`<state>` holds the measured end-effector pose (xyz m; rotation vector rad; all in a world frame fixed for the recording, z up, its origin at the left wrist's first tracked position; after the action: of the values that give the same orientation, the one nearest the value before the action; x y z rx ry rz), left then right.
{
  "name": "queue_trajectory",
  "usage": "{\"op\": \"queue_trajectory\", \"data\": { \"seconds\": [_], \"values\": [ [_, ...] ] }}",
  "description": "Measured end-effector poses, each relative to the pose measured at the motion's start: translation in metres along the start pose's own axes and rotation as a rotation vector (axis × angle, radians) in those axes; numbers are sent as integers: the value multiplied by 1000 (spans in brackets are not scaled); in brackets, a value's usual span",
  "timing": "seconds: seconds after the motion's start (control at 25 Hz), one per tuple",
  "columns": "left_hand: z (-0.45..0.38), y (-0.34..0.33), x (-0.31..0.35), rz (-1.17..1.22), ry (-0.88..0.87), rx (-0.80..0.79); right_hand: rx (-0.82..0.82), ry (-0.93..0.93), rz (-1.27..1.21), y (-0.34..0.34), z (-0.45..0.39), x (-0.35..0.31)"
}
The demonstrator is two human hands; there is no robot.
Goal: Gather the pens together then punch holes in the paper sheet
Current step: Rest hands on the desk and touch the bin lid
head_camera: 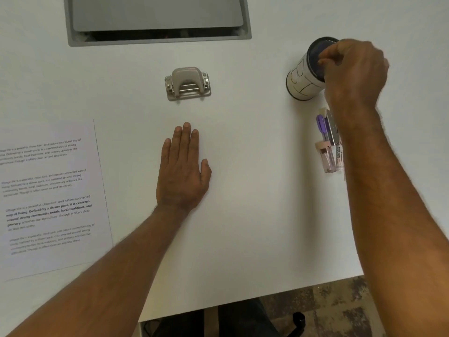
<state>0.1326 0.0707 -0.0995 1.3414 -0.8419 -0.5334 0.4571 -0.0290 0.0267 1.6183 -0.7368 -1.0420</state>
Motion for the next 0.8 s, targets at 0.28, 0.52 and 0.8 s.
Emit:
{"op": "queue_trajectory", "data": {
  "seconds": [0.28,0.52,0.8],
  "values": [
    [-1,2,1,4,1,-12,27,2,-13,4,2,-3],
    [-1,1,1,10,-2,4,61,7,-81,6,6,-4],
    [1,-4,-2,-14,-12,36,82,39,-210,5,7,2]
  ]
}}
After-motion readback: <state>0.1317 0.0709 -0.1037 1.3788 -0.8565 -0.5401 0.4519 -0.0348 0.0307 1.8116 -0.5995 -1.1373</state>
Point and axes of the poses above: each hand's wrist, its own z-axis away from the middle knuckle, its own y-axis out of the back of the hand, x = y × z, the point moved 2 cm from there along -z, towards the middle knuckle, and after that the axes turned 1 degree about -z, right-handed, at the moved point
